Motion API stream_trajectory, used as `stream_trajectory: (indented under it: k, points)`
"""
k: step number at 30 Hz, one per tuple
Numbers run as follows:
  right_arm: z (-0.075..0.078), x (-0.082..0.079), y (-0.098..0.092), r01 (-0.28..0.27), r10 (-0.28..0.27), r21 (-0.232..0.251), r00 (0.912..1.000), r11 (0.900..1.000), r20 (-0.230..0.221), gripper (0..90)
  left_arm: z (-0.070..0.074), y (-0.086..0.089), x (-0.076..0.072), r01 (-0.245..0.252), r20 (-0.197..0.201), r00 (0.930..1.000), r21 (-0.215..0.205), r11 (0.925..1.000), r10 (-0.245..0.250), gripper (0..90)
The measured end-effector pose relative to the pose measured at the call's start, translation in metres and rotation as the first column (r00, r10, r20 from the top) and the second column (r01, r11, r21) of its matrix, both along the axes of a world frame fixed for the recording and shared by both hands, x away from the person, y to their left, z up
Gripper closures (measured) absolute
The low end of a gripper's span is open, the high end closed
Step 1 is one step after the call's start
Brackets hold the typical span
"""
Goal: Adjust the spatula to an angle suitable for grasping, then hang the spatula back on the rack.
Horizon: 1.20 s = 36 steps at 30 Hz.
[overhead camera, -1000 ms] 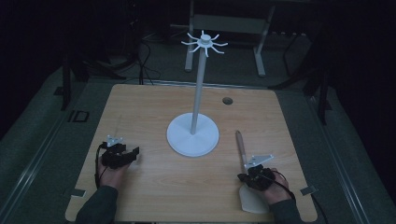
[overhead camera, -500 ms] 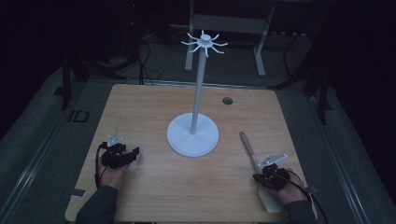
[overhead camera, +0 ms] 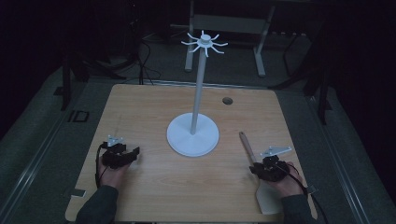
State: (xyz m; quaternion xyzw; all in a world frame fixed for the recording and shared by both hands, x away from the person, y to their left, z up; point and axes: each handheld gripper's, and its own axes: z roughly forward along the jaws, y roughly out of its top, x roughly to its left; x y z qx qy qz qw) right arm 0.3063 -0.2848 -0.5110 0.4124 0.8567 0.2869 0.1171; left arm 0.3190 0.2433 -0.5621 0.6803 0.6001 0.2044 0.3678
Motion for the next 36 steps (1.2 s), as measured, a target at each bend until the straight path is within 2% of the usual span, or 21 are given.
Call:
stream_trajectory:
  k: [5,10,17,24,25,26,29,31,36]
  points:
    - [0.005,0.012,0.003,0.062,-0.062,-0.019,0.998,0.998,0.01,60.7,0.0,0.0,0.0,0.0,0.001,1.0,-0.001,1.0,0.0,38.4]
    - [0.008,0.023,0.005,0.113,-0.112,-0.038,0.9934,0.993,0.024,58.2,0.0,0.001,0.0,-0.002,0.0,1.0,-0.004,1.0,0.002,38.4]
    - [0.013,0.039,0.009,0.153,-0.152,-0.082,0.9881,0.985,0.025,55.8,0.0,0.0,0.0,-0.001,-0.001,1.0,-0.001,1.0,0.001,38.4]
    - [0.015,0.051,0.011,0.183,-0.188,-0.111,0.9817,0.977,-0.032,58.1,0.0,0.0,0.0,0.002,-0.003,1.0,0.0,1.0,-0.002,38.4]
    - [0.015,0.053,0.011,0.19,-0.196,-0.112,0.9797,0.975,-0.043,58.1,0.0,0.0,0.0,0.002,-0.003,1.0,0.0,1.0,-0.002,38.4]
    - [0.014,0.058,0.014,0.193,-0.202,-0.116,0.9761,0.974,-0.079,61.1,0.0,0.0,0.0,0.001,-0.003,1.0,-0.002,1.0,-0.001,38.4]
    - [0.014,0.061,0.017,0.198,-0.212,-0.128,0.9719,0.972,-0.103,62.4,0.0,0.0,0.0,0.002,-0.003,1.0,0.0,1.0,-0.002,38.4]
    - [0.013,0.066,0.022,0.199,-0.219,-0.154,0.9666,0.968,-0.133,64.7,0.0,0.0,0.0,0.002,-0.003,1.0,0.001,1.0,-0.002,38.3]
    - [0.009,0.073,0.028,0.184,-0.217,-0.196,0.9627,0.963,-0.162,67.7,0.0,0.0,0.0,0.002,-0.003,1.0,-0.002,1.0,-0.002,38.3]
